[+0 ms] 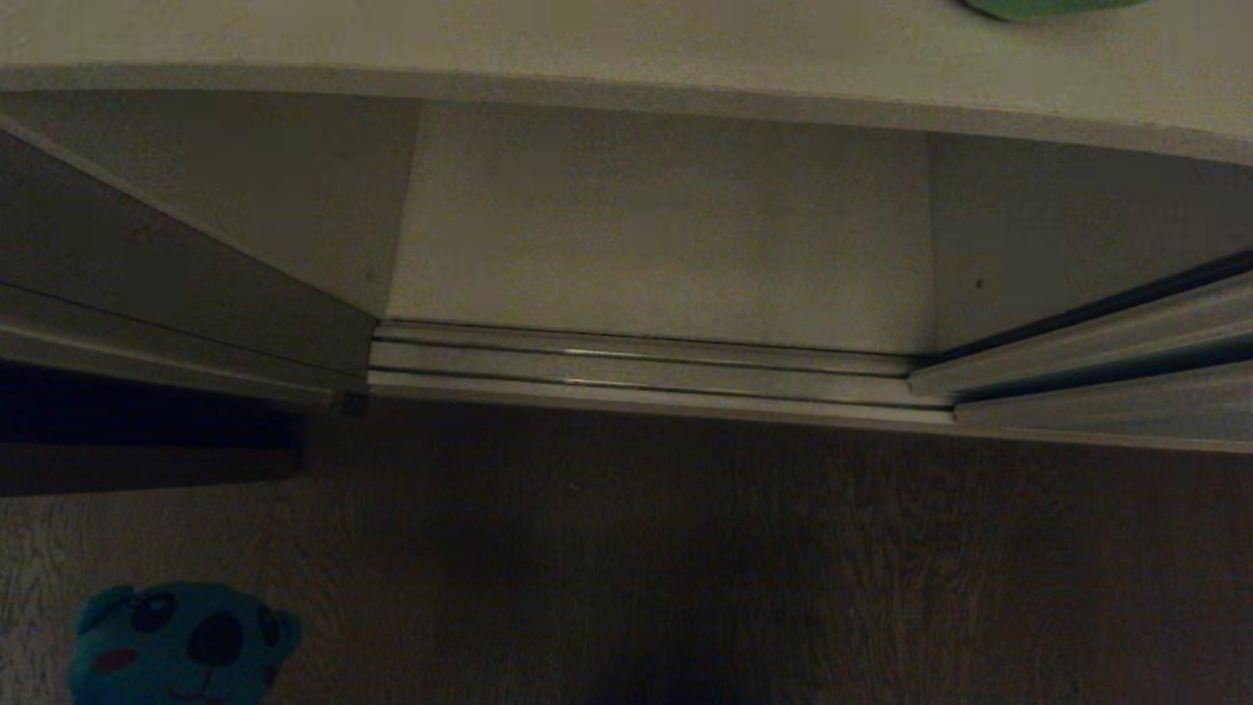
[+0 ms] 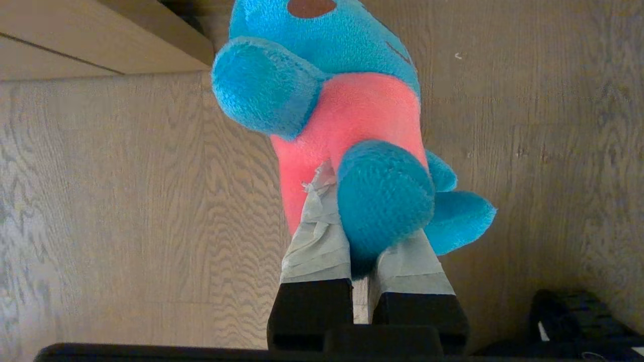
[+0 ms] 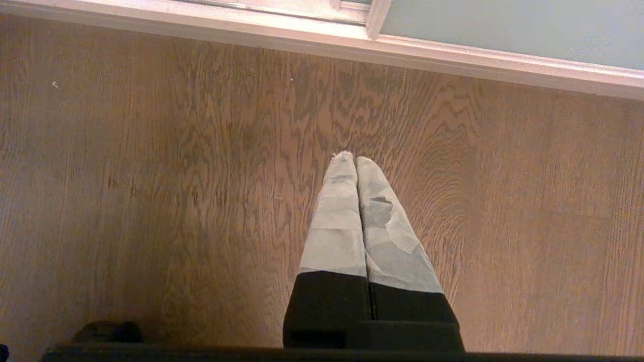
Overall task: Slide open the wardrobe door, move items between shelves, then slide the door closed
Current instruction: Place the blue doll on the lower shelf
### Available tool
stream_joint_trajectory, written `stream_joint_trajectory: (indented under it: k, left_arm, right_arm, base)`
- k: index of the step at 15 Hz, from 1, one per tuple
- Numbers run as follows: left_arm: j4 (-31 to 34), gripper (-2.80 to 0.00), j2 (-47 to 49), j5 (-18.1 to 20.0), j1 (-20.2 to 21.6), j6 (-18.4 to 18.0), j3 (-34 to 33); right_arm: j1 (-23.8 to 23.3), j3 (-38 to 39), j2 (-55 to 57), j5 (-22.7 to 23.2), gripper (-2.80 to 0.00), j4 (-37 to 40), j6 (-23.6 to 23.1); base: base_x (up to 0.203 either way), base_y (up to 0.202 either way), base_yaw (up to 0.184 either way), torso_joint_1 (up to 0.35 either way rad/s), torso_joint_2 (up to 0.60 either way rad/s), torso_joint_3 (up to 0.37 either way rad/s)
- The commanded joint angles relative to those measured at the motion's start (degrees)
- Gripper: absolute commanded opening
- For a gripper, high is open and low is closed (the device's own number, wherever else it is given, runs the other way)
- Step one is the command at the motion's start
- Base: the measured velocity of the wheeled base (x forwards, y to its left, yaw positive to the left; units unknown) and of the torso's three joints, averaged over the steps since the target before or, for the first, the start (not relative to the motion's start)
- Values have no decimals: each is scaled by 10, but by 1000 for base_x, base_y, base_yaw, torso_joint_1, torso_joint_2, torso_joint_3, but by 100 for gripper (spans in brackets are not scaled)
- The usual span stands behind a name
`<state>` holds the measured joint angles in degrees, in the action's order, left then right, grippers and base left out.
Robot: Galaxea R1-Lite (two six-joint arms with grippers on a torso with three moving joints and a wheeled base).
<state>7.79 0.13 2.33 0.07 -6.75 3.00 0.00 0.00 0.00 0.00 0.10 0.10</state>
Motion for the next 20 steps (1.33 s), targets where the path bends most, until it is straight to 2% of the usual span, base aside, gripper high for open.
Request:
stream_joint_trajectory:
  k: [1,5,7,8,14,17,20]
  left_arm:
    - [1,-280,1,-1,0,-3,0]
    - [-11,-280,2,-1,0,-25,6]
    - [-12,-280,23,12,0,-30,65]
    - [-16,-280,58,30,0,-35,79]
    - [-55,-280,431,122,0,-39,195]
    - [-137,-280,615,144,-5,-38,241]
    - [-240,-280,757,152,-26,-38,282]
  right_arm:
    - [0,1,0,0,-280,0,0]
    - [0,1,0,0,-280,0,0]
    - [0,1,0,0,-280,0,-1]
    - [0,1,0,0,-280,0,0]
    - [0,1,0,0,-280,0,0]
    - [0,1,0,0,-280,0,-1]
    - [0,1,0,0,-280,0,0]
  base:
    - [0,0,0,0,0,0]
    - [0,0,0,0,0,0]
    - [0,0,0,0,0,0]
    - [0,0,0,0,0,0]
    - [0,0,0,0,0,0]
    - [0,0,0,0,0,0]
    - [0,0,0,0,0,0]
